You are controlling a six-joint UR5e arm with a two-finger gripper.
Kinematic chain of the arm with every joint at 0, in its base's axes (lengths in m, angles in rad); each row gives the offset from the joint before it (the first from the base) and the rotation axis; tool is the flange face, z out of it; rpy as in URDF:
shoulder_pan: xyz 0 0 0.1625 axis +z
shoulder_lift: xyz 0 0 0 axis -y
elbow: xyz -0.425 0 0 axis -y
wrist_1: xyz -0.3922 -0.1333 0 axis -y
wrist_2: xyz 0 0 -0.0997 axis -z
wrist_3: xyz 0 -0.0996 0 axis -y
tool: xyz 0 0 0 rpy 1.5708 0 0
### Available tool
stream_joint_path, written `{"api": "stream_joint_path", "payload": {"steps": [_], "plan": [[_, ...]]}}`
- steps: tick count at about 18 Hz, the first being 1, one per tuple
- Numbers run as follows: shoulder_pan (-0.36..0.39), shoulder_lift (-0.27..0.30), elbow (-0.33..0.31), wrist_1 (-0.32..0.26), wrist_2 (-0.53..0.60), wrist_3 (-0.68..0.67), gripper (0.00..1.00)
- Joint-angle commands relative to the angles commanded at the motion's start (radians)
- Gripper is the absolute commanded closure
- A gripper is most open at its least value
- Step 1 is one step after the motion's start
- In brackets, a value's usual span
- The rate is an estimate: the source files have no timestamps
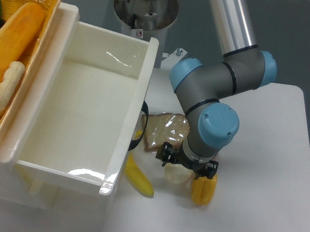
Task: Pick up the pear
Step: 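Close the gripper around the cream-white pear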
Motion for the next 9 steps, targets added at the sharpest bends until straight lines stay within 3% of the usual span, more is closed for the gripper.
{"api": "stream_joint_path", "payload": {"steps": [9], "plan": [[-0.005, -0.009, -0.023, 0.002, 0.003, 0.026, 0.00]]}}
